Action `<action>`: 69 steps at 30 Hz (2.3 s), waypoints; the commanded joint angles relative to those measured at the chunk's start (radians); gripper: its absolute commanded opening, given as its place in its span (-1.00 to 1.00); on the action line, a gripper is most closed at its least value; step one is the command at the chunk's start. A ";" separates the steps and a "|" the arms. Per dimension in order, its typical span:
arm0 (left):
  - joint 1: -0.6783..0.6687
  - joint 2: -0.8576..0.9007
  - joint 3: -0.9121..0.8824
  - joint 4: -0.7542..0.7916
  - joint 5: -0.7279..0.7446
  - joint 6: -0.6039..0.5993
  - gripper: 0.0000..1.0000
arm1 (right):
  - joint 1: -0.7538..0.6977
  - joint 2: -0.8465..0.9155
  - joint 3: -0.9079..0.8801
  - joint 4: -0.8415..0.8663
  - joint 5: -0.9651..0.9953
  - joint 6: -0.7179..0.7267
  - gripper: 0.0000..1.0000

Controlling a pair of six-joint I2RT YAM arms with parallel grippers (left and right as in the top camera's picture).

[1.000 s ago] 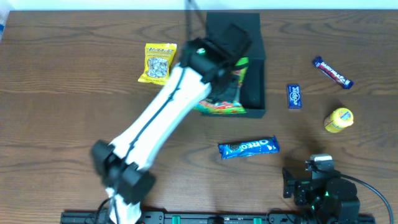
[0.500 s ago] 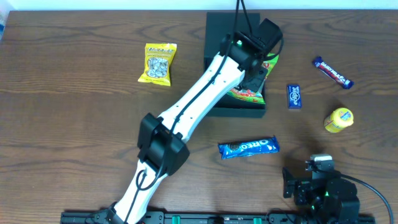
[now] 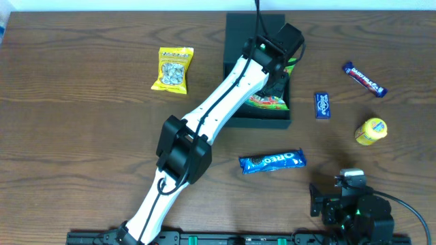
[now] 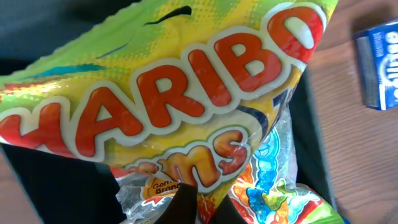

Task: Pack container
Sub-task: 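Lift the Haribo bag and carry it into the black box, then open the left gripper to release the bag inside the box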

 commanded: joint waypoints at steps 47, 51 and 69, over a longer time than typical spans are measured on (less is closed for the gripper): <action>0.009 0.024 -0.135 0.095 0.044 -0.124 -0.88 | -0.010 -0.007 -0.007 -0.007 -0.004 -0.011 0.99; 0.019 0.024 -0.135 0.112 0.045 -0.124 -0.89 | -0.010 -0.007 -0.007 -0.007 -0.003 -0.011 0.99; 0.010 0.024 -0.135 0.129 0.113 -0.135 -0.89 | -0.010 -0.007 -0.007 -0.007 -0.003 -0.012 0.98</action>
